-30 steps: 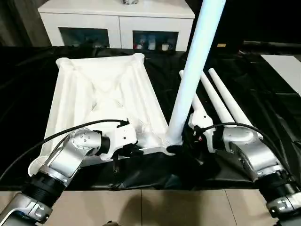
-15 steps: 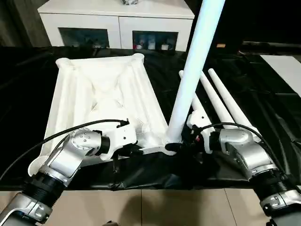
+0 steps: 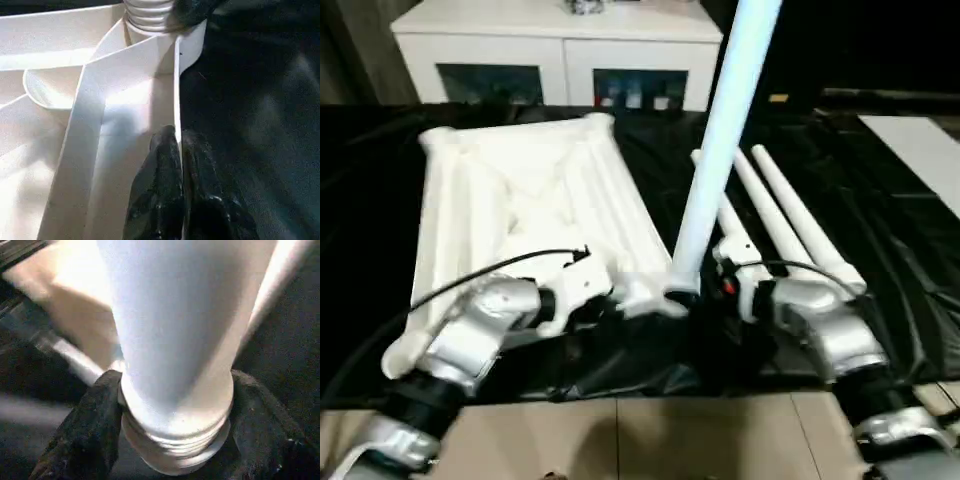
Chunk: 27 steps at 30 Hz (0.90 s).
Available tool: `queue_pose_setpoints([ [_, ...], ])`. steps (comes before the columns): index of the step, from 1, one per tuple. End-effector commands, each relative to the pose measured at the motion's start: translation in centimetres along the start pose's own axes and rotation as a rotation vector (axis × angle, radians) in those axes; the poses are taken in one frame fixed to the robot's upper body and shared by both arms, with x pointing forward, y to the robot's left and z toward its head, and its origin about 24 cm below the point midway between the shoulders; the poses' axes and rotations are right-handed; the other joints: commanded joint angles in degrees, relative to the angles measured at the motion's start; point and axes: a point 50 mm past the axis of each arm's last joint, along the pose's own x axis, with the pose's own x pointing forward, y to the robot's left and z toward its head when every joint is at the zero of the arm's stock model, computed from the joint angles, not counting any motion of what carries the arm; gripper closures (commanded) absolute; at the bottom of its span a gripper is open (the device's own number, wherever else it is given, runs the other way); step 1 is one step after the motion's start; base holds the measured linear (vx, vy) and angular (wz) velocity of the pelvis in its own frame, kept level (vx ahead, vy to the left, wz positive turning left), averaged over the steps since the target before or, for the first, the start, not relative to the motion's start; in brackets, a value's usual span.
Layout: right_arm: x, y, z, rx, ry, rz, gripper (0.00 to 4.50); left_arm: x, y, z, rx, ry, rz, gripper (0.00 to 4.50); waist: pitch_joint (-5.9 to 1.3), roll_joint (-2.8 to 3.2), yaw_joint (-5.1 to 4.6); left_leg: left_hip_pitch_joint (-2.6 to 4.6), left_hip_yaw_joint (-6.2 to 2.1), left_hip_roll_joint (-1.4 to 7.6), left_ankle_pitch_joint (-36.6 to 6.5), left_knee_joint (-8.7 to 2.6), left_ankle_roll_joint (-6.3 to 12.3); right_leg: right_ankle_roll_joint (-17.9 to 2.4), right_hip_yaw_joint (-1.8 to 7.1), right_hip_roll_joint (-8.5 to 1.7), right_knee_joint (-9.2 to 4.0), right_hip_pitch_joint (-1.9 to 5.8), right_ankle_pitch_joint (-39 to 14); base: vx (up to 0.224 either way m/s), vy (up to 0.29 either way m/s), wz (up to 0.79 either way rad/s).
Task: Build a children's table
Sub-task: Rotate leg to tighten
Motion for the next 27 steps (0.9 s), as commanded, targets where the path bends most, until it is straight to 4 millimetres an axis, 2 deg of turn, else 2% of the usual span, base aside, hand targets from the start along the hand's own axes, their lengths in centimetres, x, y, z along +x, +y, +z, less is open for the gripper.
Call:
queue_pose_setpoints([
  [1, 0.5, -0.6, -1.9, 0.116, 0.043, -0.233, 1.78, 0.9, 0.3, 0.4, -0.08, -0.01, 0.098, 4.5, -3.09, 0.07, 0.19, 0.63, -0.68, 1.62, -20.28, -4.48, -1.54, -9.52, 2.53, -2.94, -4.55, 2.16, -24.12, 0.0, 0.0, 0.0],
  [2, 0.9, -0.5, -2.2, 0.137, 0.053, -0.284, 1.78, 1.3, 0.3, 0.6, -0.101, -0.015, 0.122, 4.5, -2.92, 0.09, -0.38, 0.68, -0.81, 1.49, -21.61, -4.5, -2.11, -8.33, 2.36, -2.97, -5.05, 1.94, -27.44, 0.0, 0.0, 0.0],
  [3, 1.4, -0.4, -2.4, 0.156, 0.06, -0.354, 1.78, 1.9, 0.5, 1.0, -0.146, -0.022, 0.169, 4.5, -2.92, -0.14, -0.7, 0.75, -0.84, 1.47, -22.59, -4.44, -2.07, -7.29, 2.25, -2.97, -5.4, 1.83, -29.73, 0.0, 0.0, 0.0],
  [4, 2.2, -0.1, -2.5, 0.213, 0.055, -0.416, 1.78, 2.5, 0.6, 1.3, -0.189, -0.016, 0.214, 4.5, -2.88, 0.04, -0.65, 0.87, -0.96, 1.33, -23.06, -4.34, -2.03, -6.86, 2.12, -3.04, -5.58, 1.65, -30.89, 0.0, 0.0, 0.0],
  [5, 2.7, 0.0, -2.4, 0.24, 0.053, -0.447, 1.78, 2.9, 0.6, 1.4, -0.211, -0.008, 0.246, 4.5, -2.73, 0.09, -1.09, 1.28, -1.14, 1.11, -25.25, -4.16, -2.23, -5.18, 1.66, -3.0, -6.27, 1.26, -34.95, 0.0, 0.0, 0.0],
  [6, 3.1, 0.2, -2.4, 0.266, 0.051, -0.473, 1.78, 3.1, 0.7, 1.5, -0.23, 0.001, 0.274, 4.5, -2.84, 0.13, -1.02, 1.32, -1.27, 1.1, -25.68, -4.15, -2.13, -4.55, 1.47, -3.02, -6.4, 1.41, -35.43, 0.0, 0.0, 0.0],
  [7, 3.6, 0.5, -2.3, 0.284, 0.048, -0.492, 1.78, 3.5, 0.8, 1.7, -0.245, 0.008, 0.305, 4.5, -2.7, 0.95, -1.03, 1.29, -1.39, 1.13, -26.63, -4.26, -2.03, -3.95, 1.37, -3.0, -6.62, 1.31, -35.11, 0.0, 0.0, 0.0],
  [8, 4.3, 1.0, -2.1, 0.302, 0.047, -0.499, 1.78, 4.0, 0.8, 1.9, -0.258, 0.016, 0.338, 4.5, -2.6, 1.01, -1.35, 1.39, -1.3, 1.2, -27.75, -4.4, -1.94, -3.85, 1.35, -2.79, -6.93, 1.07, -35.05, 0.0, 0.0, 0.0],
  [9, 5.6, 2.0, -1.5, 0.3, 0.046, -0.494, 1.78, 4.7, 0.8, 2.3, -0.266, 0.023, 0.38, 4.5, -2.61, 0.66, -1.73, 1.61, -1.52, 0.98, -29.47, -4.27, -1.98, -3.09, 0.59, -2.64, -7.3, 1.19, -36.0, 0.0, 0.0, 0.0],
  [10, 5.6, 2.0, -1.5, 0.3, 0.046, -0.494, 1.78, 4.7, 0.8, 2.3, -0.266, 0.023, 0.38, 4.5, -2.72, 0.83, -1.75, 1.83, -1.63, 1.02, -29.97, -4.26, -2.04, -2.98, 0.41, -2.71, -7.37, 1.26, -35.95, 0.0, 0.0, 0.0],
  [11, 6.6, 2.9, -0.8, 0.285, 0.037, -0.477, 1.78, 5.2, 0.8, 2.6, -0.26, 0.026, 0.413, 4.5, -2.79, 0.81, -1.89, 1.7, -1.67, 1.02, -29.91, -4.35, -1.72, -2.85, 0.33, -2.74, -7.51, 1.42, -35.02, 0.0, 0.0, 0.0],
  [12, 6.7, 2.9, -0.7, 0.285, 0.036, -0.476, 1.78, 5.2, 0.8, 2.6, -0.259, 0.026, 0.414, 4.5, -2.7, 0.62, -2.02, 1.6, -1.72, 1.0, -30.19, -4.45, -1.46, -2.69, 0.25, -2.72, -7.57, 1.42, -34.9, 0.0, 0.0, 0.0],
  [14, 7.4, 3.5, 0.0, 0.247, 0.022, -0.436, 1.79, 5.2, 0.9, 2.5, -0.248, 0.036, 0.428, 4.5, -2.75, 0.47, -2.21, 1.63, -1.7, 0.97, -30.61, -4.47, -1.05, -2.75, 0.35, -2.82, -7.69, 1.31, -34.69, 0.0, 0.0, 0.0],
  [16, 7.5, 3.6, 0.7, 0.178, 0.0, -0.42, 1.79, 4.8, 1.0, 2.1, -0.214, 0.057, 0.43, 4.5, -2.74, 0.7, -2.38, 1.36, -1.8, 1.07, -30.77, -4.73, -0.99, -3.14, 0.45, -2.9, -7.57, 1.48, -34.07, 0.0, 0.0, 0.0],
  [17, 7.4, 3.5, 1.3, 0.165, -0.045, -0.392, 1.44, 4.5, 1.0, 1.9, -0.204, 0.065, 0.427, 4.5, -3.11, 0.42, -2.3, 1.09, -1.78, 1.21, -29.09, -4.82, -0.74, -4.06, 0.84, -3.07, -7.11, 1.67, -31.11, 0.0, 0.0, 0.0],
  [18, 7.3, 3.4, 1.5, 0.158, -0.06, -0.387, 1.44, 4.4, 1.1, 1.8, -0.193, 0.065, 0.425, 4.5, -3.15, 0.44, -2.24, 0.84, -1.77, 1.24, -28.3, -4.86, -0.61, -4.53, 0.97, -3.11, -6.85, 1.79, -29.97, 0.0, 0.0, 0.0],
  [19, 7.2, 3.4, 1.7, 0.15, -0.076, -0.381, 1.09, 4.3, 1.1, 1.8, -0.181, 0.066, 0.422, 4.5, -3.23, 0.52, -2.15, 0.58, -1.76, 1.29, -27.45, -4.92, -0.43, -4.92, 1.09, -3.18, -6.67, 1.94, -28.82, 0.0, 0.0, 0.0],
  [20, 6.7, 2.7, 2.5, 0.108, -0.113, -0.397, 1.09, 3.9, 1.1, 1.5, -0.155, 0.075, 0.405, 4.5, -3.23, 0.52, -2.11, 0.28, -1.63, 1.37, -26.19, -5.02, -0.18, -5.73, 1.32, -3.14, -6.34, 2.01, -26.79, 0.0, 0.0, 0.0],
  [21, 6.6, 2.6, 2.7, 0.101, -0.121, -0.403, 1.07, 3.8, 1.0, 1.4, -0.149, 0.076, 0.399, 4.5, -3.12, 0.59, -2.01, 0.34, -1.36, 1.29, -25.8, -4.99, 0.1, -6.17, 1.46, -3.04, -6.36, 1.76, -25.94, 0.0, 0.0, 0.0],
  [22, 6.6, 2.6, 2.7, 0.101, -0.121, -0.403, 1.0, 3.8, 1.0, 1.4, -0.149, 0.076, 0.399, 4.5, -3.14, 0.47, -2.25, 0.05, -1.39, 1.22, -25.34, -5.0, 0.16, -6.28, 1.49, -3.03, -6.19, 2.03, -25.56, 0.0, 0.0, 0.0],
  [23, 5.7, 1.8, 3.4, 0.062, -0.145, -0.393, 0.87, 3.4, 0.9, 1.1, -0.14, 0.07, 0.36, 4.5, -3.27, 0.44, -2.41, -0.54, -1.59, 1.25, -23.5, -5.11, 0.17, -6.3, 1.39, -3.11, -5.89, 2.75, -24.62, 0.0, 0.0, 0.0],
  [25, 5.0, 1.3, 3.8, 0.042, -0.153, -0.379, 0.65, 3.0, 0.9, 0.8, -0.137, 0.082, 0.342, 4.5, -3.24, 0.37, -2.54, -0.31, -1.44, 1.3, -23.2, -5.05, 0.4, -6.68, 1.52, -3.01, -5.83, 2.44, -24.15, 0.0, 0.0, 0.0],
  [27, 3.7, 0.6, 4.2, -0.003, -0.14, -0.342, 0.58, 2.4, 1.0, 0.2, -0.126, 0.092, 0.311, 4.5, -3.19, 0.38, -2.2, 0.3, -1.17, 1.35, -22.85, -4.9, 0.88, -7.41, 1.74, -2.86, -5.93, 2.15, -23.82, 0.0, 0.0, 0.0],
])
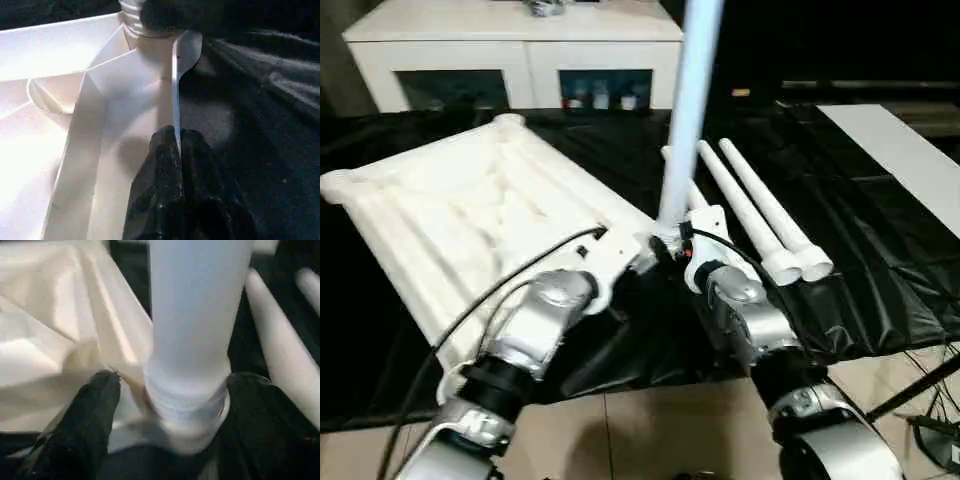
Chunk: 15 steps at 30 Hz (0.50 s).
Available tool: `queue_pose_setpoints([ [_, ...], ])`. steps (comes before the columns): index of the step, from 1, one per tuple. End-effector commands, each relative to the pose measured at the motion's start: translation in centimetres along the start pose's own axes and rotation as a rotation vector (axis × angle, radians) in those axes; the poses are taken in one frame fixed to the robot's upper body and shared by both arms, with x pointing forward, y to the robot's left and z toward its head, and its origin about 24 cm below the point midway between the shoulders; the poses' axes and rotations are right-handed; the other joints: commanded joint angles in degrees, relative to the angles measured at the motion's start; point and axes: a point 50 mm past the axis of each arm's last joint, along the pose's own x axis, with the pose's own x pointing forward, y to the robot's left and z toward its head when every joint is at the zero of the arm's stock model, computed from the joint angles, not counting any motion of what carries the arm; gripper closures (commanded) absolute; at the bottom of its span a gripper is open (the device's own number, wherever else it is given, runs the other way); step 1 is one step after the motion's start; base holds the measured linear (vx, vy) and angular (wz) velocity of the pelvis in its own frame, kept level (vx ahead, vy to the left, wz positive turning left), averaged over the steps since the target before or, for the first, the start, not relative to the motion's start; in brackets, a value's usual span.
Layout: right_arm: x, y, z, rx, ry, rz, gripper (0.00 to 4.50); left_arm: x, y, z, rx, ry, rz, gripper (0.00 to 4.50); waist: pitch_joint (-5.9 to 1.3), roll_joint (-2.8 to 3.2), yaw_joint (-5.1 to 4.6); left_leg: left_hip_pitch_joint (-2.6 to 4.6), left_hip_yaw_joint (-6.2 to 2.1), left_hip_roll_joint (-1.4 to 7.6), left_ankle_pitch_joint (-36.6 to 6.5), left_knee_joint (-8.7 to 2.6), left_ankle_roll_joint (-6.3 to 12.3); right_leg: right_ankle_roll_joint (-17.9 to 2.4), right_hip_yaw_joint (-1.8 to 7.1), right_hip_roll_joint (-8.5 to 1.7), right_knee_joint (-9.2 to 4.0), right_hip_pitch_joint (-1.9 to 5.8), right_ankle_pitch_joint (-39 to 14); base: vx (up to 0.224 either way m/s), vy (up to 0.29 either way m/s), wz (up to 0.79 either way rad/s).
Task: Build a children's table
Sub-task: Rotate leg to tighten
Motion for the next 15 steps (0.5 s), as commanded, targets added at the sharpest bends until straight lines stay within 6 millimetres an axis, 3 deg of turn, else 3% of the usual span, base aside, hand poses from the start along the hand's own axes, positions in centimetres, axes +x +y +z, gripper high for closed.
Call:
queue_pose_setpoints([
  [1, -1.2, -1.3, 1.1, -0.056, -0.003, 0.078, 0.58, -0.9, 0.6, -1.9, 0.014, 0.058, -0.026, 4.5, -3.17, -0.02, 0.65, 0.47, -0.59, 1.67, -22.47, -4.7, 0.93, -7.4, 2.46, -2.88, -4.0, 2.29, -23.87, 0.0, 0.0, 0.0],
  [4, -2.9, -2.5, 1.2, -0.146, 0.032, 0.183, 0.58, -1.9, 0.9, -2.7, 0.037, 0.087, -0.108, 4.5, -3.24, -0.03, 1.4, 0.28, -0.37, 1.77, -19.57, -4.66, 1.52, -8.2, 2.7, -2.75, -3.42, 2.56, -20.02, 0.0, 0.0, 0.0],
  [5, -3.5, -2.7, 1.1, -0.162, 0.048, 0.236, 0.58, -2.3, 0.9, -2.9, 0.061, 0.087, -0.147, 4.5, -3.21, -0.01, 1.41, 0.4, -0.25, 1.75, -19.78, -4.59, 1.39, -8.8, 2.86, -2.74, -3.3, 2.23, -19.98, 0.0, 0.0, 0.0],
  [6, -3.6, -2.7, 1.1, -0.166, 0.054, 0.254, 0.58, -2.4, 0.9, -3.0, 0.067, 0.09, -0.159, 4.5, -3.19, 0.34, 1.33, 0.46, -0.16, 1.61, -20.77, -4.44, 1.18, -8.98, 2.89, -2.57, -3.42, 2.24, -20.59, 0.0, 0.0, 0.0],
  [9, -4.8, -2.8, 0.7, -0.192, 0.096, 0.388, 0.58, -3.3, 0.7, -3.4, 0.108, 0.095, -0.25, 4.5, -3.55, 0.22, 1.54, 0.27, -0.2, 1.79, -17.99, -4.37, 1.96, -10.24, 2.9, -2.74, -2.97, 2.8, -16.85, 0.0, 0.0, 0.0],
  [11, -6.3, -2.4, 0.2, -0.215, 0.141, 0.582, 0.58, -4.4, 0.1, -3.7, 0.131, 0.1, -0.392, 4.5, -3.67, 0.26, 1.79, 0.35, -0.09, 1.9, -15.86, -4.26, 2.73, -11.57, 2.92, -2.61, -2.54, 2.97, -13.56, 0.0, 0.0, 0.0],
  [13, -6.7, -2.3, 0.2, -0.226, 0.143, 0.636, 0.58, -4.7, -0.1, -3.5, 0.15, 0.092, -0.441, 4.5, -3.61, 0.11, 2.24, 0.47, 0.07, 2.07, -13.89, -4.22, 3.36, -13.03, 2.94, -2.53, -2.16, 2.91, -10.7, 0.0, 0.0, 0.0],
  [15, -6.7, -2.4, 0.2, -0.206, 0.147, 0.658, 0.58, -4.8, -0.1, -3.4, 0.163, 0.095, -0.451, 4.5, -3.58, 0.0, 2.68, 0.75, 0.22, 2.1, -13.92, -4.23, 3.07, -13.53, 2.97, -2.53, -2.1, 2.79, -11.16, 0.0, 0.0, 0.0],
])
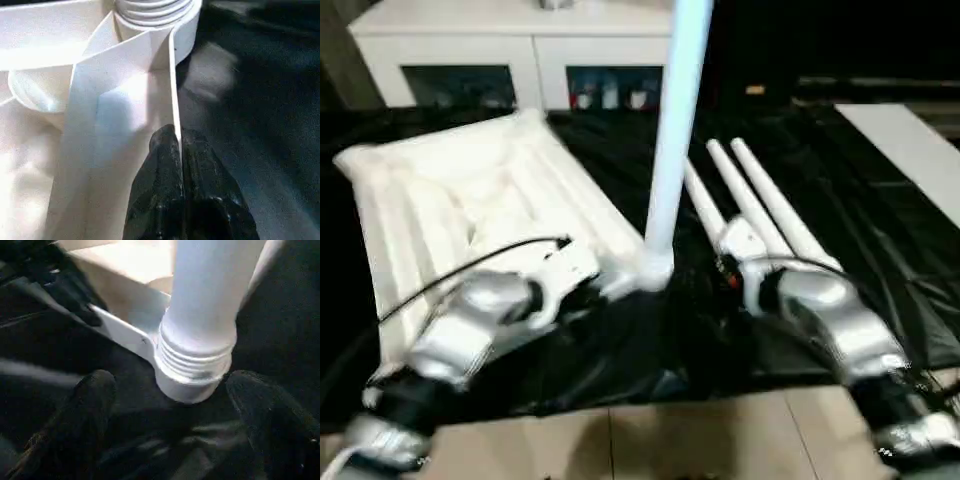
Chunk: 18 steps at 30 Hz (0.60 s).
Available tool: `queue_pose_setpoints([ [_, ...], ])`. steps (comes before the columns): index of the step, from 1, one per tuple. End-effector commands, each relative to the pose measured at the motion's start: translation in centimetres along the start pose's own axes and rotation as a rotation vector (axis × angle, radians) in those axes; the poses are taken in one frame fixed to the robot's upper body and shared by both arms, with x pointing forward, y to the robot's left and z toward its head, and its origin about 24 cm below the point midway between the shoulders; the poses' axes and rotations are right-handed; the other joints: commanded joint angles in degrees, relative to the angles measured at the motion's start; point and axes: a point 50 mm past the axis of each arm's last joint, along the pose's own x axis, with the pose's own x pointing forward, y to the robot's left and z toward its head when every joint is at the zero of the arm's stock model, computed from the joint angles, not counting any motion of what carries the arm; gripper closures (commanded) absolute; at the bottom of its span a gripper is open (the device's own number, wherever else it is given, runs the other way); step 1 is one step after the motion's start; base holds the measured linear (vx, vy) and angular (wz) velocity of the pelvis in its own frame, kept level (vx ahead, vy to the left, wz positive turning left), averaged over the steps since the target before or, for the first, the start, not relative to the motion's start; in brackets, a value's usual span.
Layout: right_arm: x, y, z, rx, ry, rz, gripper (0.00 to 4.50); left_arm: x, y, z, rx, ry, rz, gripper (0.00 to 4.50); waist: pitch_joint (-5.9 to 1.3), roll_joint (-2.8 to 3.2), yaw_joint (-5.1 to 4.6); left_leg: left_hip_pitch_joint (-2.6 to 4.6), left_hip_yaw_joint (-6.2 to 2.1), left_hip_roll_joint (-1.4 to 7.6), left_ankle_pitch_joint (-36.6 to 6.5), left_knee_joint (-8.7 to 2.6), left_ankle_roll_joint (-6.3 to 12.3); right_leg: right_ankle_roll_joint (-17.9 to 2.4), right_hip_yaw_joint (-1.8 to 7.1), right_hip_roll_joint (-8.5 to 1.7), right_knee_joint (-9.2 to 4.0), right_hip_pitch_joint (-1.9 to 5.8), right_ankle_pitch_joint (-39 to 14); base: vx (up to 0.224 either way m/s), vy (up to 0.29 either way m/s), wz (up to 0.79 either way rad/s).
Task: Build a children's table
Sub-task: Rotate leg to tighten
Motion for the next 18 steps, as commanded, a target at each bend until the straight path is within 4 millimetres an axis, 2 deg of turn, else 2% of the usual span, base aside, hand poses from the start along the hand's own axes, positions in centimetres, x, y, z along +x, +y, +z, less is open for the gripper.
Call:
queue_pose_setpoints([
  [1, 0.2, 0.3, 0.7, -0.002, -0.029, 0.06, 0.58, 1.1, -1.5, -0.6, 0.013, 0.045, -0.102, 4.5, -3.42, 0.31, 0.02, 0.52, 0.05, 1.92, -13.84, -3.51, 3.23, -13.26, 2.91, -2.65, -2.92, 2.87, -11.13, 0.0, 0.0, 0.0],
  [2, 0.3, 0.2, 0.7, -0.014, -0.021, 0.066, 0.58, 1.1, -1.4, -0.5, 0.014, 0.045, -0.098, 4.5, -3.26, 0.55, 0.37, 1.08, 0.2, 2.08, -14.78, -3.57, 2.51, -13.94, 3.07, -2.57, -2.91, 2.44, -11.29, 0.0, 0.0, 0.0],
  [3, 0.4, 0.2, 0.6, -0.023, -0.015, 0.069, 0.58, 1.1, -1.4, -0.5, 0.016, 0.044, -0.096, 4.5, -3.13, 0.5, 0.35, 0.89, 0.18, 2.04, -16.14, -3.73, 1.82, -13.51, 3.03, -2.5, -2.94, 2.63, -12.9, 0.0, 0.0, 0.0],
  [4, 0.5, 0.0, 0.6, -0.03, -0.002, 0.061, 0.58, 1.1, -1.3, -0.4, 0.021, 0.043, -0.093, 4.5, -3.09, 0.09, 0.27, 0.81, 0.1, 2.0, -17.46, -3.83, 1.22, -12.58, 2.99, -2.63, -3.15, 2.73, -15.38, 0.0, 0.0, 0.0],
  [5, 0.7, -0.2, 0.5, -0.04, 0.008, 0.052, 0.58, 1.1, -1.2, -0.3, 0.023, 0.043, -0.09, 4.5, -3.02, 0.34, 0.2, 0.88, -0.01, 1.95, -18.51, -3.86, 0.62, -11.97, 3.01, -2.71, -3.31, 2.54, -17.43, 0.0, 0.0, 0.0],
  [6, 0.8, -0.4, 0.5, -0.045, 0.018, 0.046, 0.58, 1.1, -1.2, -0.3, 0.025, 0.043, -0.09, 4.5, -3.03, 0.33, 0.2, 0.93, -0.04, 1.95, -18.84, -3.83, 0.43, -11.6, 3.03, -2.75, -3.38, 2.55, -17.97, 0.0, 0.0, 0.0],
  [7, 0.9, -0.5, 0.4, -0.046, 0.023, 0.045, 0.58, 1.0, -1.1, -0.3, 0.027, 0.043, -0.091, 4.5, -3.07, 0.05, 0.1, 0.85, -0.06, 1.94, -18.98, -3.81, 0.35, -11.41, 3.03, -2.78, -3.36, 2.56, -18.39, 0.0, 0.0, 0.0],
  [8, 1.0, -0.6, 0.3, -0.055, 0.038, 0.044, 0.58, 1.0, -1.2, -0.3, 0.027, 0.042, -0.097, 4.5, -3.09, 0.06, 0.08, 0.81, -0.11, 1.91, -18.96, -3.8, 0.29, -11.14, 3.03, -2.83, -3.42, 2.58, -18.91, 0.0, 0.0, 0.0],
  [11, 1.0, -0.8, 0.2, -0.054, 0.042, 0.036, 0.58, 0.9, -1.2, -0.3, 0.029, 0.042, -0.104, 4.5, -3.21, 0.11, 0.11, 0.72, -0.05, 1.88, -17.61, -3.69, 0.48, -11.04, 3.13, -2.86, -3.32, 2.64, -17.72, 0.0, 0.0, 0.0],
  [18, 1.9, -1.9, 0.4, 0.012, -0.041, -0.011, 0.58, 0.9, -1.2, -0.3, 0.033, 0.041, -0.106, 4.5, -3.62, 0.32, 0.24, 0.65, 0.13, 1.86, -13.33, -3.38, 1.53, -13.69, 3.07, -2.68, -2.4, 2.92, -10.44, 0.0, 0.0, 0.0],
])
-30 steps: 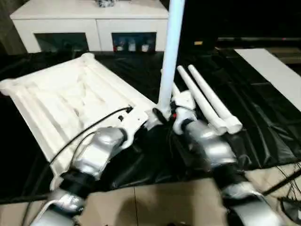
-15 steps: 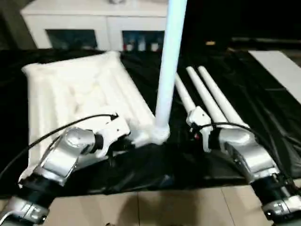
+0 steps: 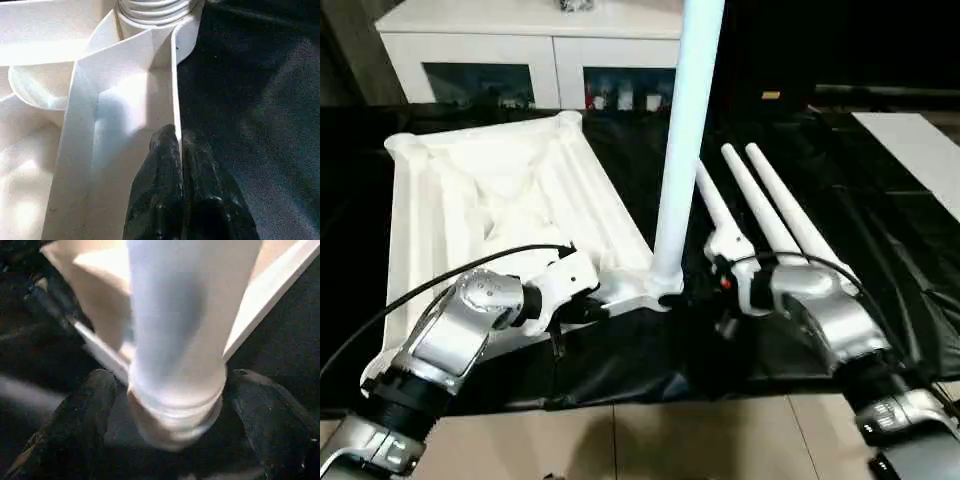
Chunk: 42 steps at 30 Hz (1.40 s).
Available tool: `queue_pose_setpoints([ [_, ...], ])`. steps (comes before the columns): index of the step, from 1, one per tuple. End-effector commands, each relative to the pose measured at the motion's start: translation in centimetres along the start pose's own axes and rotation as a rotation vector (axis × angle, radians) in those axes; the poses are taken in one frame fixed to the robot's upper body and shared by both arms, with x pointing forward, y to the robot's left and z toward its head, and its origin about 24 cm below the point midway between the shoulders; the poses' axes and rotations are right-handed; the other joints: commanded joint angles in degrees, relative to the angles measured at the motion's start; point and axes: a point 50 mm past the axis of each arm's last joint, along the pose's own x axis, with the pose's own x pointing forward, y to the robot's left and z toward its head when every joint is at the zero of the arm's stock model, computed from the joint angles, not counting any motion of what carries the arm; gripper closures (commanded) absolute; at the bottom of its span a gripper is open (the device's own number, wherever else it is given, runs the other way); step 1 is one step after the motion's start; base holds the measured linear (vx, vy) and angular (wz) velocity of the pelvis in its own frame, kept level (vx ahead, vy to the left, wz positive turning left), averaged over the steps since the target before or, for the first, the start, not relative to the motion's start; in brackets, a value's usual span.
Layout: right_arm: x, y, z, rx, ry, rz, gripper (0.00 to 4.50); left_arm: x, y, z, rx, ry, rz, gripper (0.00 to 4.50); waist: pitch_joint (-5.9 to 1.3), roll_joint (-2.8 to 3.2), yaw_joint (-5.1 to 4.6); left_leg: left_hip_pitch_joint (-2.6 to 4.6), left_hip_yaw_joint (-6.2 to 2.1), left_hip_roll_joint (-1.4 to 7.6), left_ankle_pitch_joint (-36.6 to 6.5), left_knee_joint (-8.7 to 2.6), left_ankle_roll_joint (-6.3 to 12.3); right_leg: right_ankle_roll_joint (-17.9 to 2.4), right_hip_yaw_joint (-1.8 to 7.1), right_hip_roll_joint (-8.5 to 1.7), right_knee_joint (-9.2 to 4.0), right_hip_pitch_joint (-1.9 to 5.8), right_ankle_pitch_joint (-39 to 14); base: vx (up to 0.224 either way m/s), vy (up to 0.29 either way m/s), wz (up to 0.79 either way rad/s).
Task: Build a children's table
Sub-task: Rotate leg to tighten
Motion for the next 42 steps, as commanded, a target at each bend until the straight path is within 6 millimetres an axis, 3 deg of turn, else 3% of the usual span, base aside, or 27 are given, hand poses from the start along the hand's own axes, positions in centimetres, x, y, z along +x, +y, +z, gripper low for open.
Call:
queue_pose_setpoints([
  [1, -0.1, -0.4, 0.2, 0.02, -0.042, -0.002, 0.58, 0.7, -1.0, -0.5, 0.007, 0.032, -0.071, 4.5, -3.57, 0.5, 0.08, 0.67, -0.17, 1.77, -13.2, -3.8, 1.65, -13.87, 2.74, -2.64, -2.46, 2.85, -9.93, 0.0, 0.0, 0.0],
  [21, 1.2, -1.0, -0.2, 0.042, -0.058, 0.025, 0.58, 0.8, -0.9, -0.6, 0.02, 0.044, -0.082, 4.5, -3.45, 0.64, 0.11, 0.65, -0.31, 1.82, -16.36, -3.78, 0.76, -13.67, 2.71, -2.78, -2.61, 2.77, -13.52, 0.0, 0.0, 0.0],
  [29, 1.6, -0.7, -0.9, 0.033, -0.02, 0.05, 1.3, 0.8, -1.0, -0.6, 0.024, 0.048, -0.086, 4.5, -3.5, 0.67, 0.16, 0.62, -0.29, 1.82, -16.11, -3.75, 0.92, -14.06, 2.7, -2.75, -2.45, 2.79, -12.84, 0.0, 0.0, 0.0],
  [33, 1.7, -0.6, -1.0, 0.031, -0.015, 0.056, 1.66, 0.8, -0.9, -0.6, 0.024, 0.05, -0.086, 4.5, -3.35, 0.68, 0.12, 0.67, -0.34, 1.86, -17.71, -3.8, 0.65, -13.64, 2.71, -2.85, -2.67, 2.63, -15.23, 0.0, 0.0, 0.0],
  [42, 2.0, -0.7, -0.8, 0.04, -0.039, 0.049, 1.77, 0.7, -0.8, -0.7, 0.022, 0.05, -0.078, 4.5, -3.28, 0.56, -0.01, 0.56, -0.44, 1.86, -18.5, -3.84, 0.49, -13.09, 2.7, -2.81, -2.7, 2.57, -16.7, 0.0, 0.0, 0.0],
])
